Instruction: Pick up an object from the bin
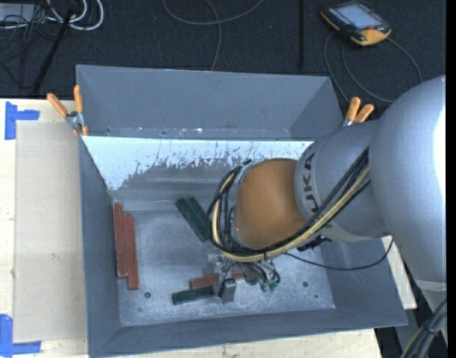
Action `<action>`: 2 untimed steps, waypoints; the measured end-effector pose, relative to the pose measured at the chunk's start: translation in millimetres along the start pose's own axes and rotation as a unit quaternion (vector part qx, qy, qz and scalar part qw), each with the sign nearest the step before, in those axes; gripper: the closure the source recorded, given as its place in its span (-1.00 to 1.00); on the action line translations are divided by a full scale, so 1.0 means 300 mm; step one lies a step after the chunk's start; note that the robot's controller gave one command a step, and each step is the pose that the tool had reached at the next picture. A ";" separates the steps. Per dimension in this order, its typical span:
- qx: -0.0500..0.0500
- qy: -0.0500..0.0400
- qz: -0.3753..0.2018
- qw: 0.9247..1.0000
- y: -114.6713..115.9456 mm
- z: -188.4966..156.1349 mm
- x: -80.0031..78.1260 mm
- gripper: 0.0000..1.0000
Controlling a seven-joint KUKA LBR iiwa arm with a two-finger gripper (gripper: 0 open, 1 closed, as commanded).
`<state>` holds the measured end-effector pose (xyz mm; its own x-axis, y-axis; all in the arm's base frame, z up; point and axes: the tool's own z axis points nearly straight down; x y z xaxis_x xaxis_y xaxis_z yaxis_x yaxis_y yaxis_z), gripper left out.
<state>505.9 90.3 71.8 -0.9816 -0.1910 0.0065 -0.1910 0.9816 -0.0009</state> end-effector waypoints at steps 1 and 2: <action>0.000 -0.001 0.000 1.000 0.000 -0.008 0.001 1.00; 0.000 -0.002 0.000 1.000 0.001 -0.035 0.002 1.00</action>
Offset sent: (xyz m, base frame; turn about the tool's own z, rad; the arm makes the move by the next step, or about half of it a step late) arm -0.0002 0.0000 0.0464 0.0000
